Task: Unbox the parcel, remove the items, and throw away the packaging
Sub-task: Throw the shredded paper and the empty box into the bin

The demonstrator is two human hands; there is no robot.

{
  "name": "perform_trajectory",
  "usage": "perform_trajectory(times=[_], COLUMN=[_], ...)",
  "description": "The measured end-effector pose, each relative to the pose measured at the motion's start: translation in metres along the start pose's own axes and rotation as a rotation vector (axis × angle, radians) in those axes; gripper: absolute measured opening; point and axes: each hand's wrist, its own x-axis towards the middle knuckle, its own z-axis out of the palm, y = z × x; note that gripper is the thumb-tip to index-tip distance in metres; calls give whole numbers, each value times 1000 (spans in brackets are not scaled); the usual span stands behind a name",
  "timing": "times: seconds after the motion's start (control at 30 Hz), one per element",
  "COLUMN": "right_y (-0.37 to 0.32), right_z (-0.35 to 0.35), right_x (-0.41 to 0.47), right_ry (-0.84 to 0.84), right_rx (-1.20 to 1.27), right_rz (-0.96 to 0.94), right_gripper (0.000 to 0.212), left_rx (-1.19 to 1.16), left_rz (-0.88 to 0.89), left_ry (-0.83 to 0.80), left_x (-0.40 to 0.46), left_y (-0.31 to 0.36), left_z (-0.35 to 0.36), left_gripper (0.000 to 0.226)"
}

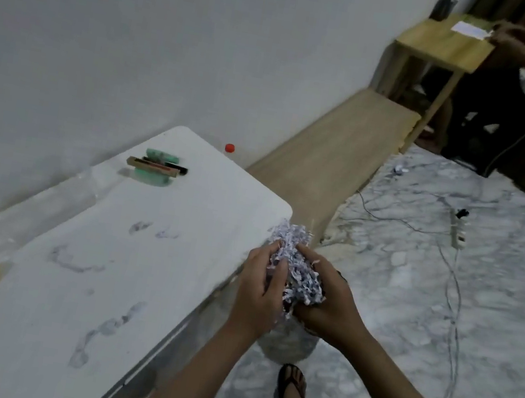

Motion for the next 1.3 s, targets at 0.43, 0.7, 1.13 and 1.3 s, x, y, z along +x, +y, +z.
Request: perform_trajectory(times=[0.43, 0.7, 1.13, 1.3], right_y=[197, 356, 504, 456], right_z=[-99, -92, -63, -66], right_x=[34, 72, 76, 60], right_ry=[-62, -150, -193, -77], right_rx=[196, 334, 165, 186], right_rz=[428, 691, 874, 915], right_gripper=[85, 82, 82, 59], left_rx=[108, 110, 204, 183], left_rz=[-324, -671, -926, -911], left_ry=[-320, -396, -398, -346], left_x=[96, 146, 163, 142], left_y=[-88, -210, -320, -281], left_z=[188, 275, 309, 289], left_gripper=[22, 22, 38, 37])
